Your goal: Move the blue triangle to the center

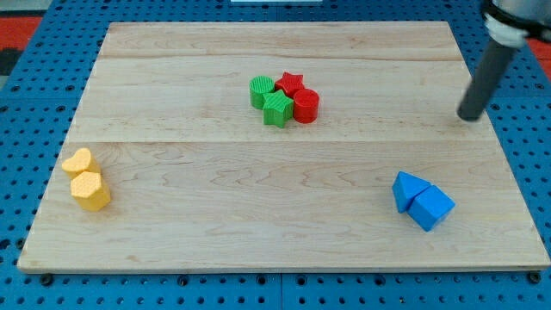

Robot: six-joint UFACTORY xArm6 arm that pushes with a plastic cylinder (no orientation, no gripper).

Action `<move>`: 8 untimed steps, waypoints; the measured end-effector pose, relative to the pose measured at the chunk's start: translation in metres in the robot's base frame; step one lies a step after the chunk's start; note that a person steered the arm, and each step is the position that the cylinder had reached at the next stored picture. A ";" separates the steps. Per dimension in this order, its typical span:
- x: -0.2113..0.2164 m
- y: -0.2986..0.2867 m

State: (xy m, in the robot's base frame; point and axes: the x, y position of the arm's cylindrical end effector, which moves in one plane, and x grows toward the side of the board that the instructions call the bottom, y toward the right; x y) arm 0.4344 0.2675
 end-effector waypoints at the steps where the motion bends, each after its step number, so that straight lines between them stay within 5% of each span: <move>1: 0.066 -0.008; 4: 0.115 -0.071; 7: 0.068 -0.186; 8: 0.067 -0.149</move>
